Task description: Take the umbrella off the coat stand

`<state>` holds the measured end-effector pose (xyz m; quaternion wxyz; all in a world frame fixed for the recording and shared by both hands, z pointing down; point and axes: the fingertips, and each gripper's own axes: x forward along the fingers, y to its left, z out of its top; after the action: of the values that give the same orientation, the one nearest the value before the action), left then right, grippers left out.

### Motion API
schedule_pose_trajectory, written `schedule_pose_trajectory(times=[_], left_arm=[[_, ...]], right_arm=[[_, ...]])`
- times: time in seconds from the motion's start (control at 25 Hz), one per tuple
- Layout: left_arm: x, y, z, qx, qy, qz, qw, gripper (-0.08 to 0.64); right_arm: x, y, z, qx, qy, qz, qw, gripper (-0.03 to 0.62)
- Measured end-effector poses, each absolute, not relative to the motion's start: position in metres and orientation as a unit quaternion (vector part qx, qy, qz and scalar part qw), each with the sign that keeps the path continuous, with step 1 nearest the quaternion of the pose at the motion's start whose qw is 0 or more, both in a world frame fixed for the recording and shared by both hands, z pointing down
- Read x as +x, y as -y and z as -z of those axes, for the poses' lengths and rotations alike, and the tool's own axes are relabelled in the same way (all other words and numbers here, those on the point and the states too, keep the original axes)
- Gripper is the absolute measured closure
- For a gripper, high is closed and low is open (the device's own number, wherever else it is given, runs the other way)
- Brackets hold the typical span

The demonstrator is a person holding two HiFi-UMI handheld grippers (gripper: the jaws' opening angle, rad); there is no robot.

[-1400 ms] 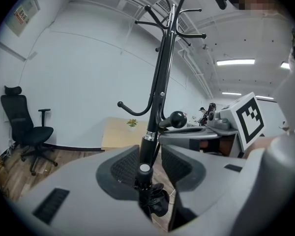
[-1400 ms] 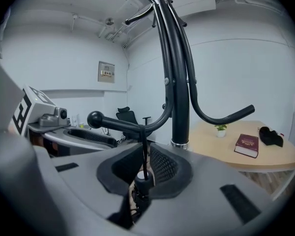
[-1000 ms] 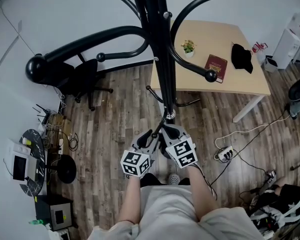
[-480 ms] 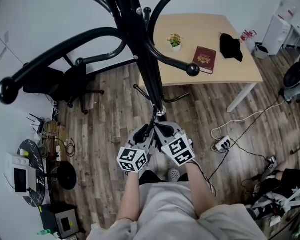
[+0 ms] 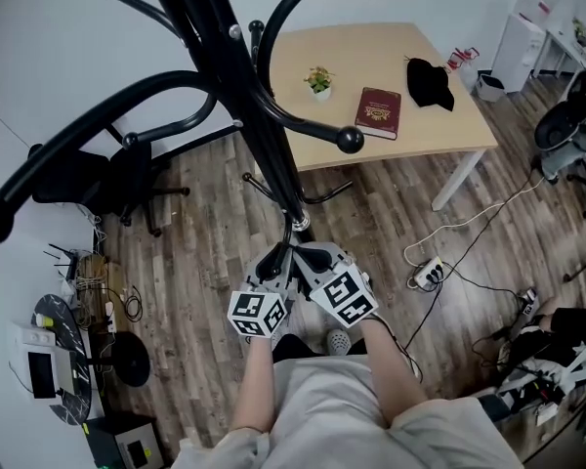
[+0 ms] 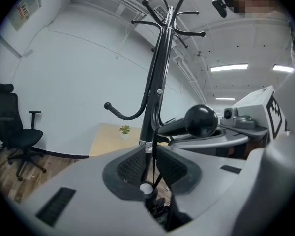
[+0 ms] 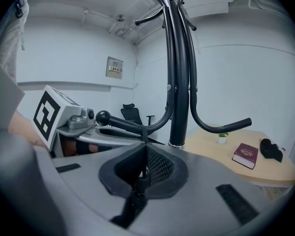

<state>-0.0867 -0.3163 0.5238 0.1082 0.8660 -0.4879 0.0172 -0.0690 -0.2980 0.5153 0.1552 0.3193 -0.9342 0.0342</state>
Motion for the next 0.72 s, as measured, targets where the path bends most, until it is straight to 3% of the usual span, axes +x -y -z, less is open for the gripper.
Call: schedule_pose_trajectory(times=[0.16, 0.72], left_arm=[[-0.08, 0.317, -0.526, 0.867, 0.489, -0.026, 0.094, 0.531], [-0.114, 0.31, -0.51, 0.853, 0.516, -0.029, 0.071, 0.538]], right_arm=[[-0.067, 0.299, -0.514, 0.316, 0.936, -0.042, 0.148, 0.583], [-0.063, 0.303, -0.505, 0.334, 0.933, -0.088, 0.097, 0.583]])
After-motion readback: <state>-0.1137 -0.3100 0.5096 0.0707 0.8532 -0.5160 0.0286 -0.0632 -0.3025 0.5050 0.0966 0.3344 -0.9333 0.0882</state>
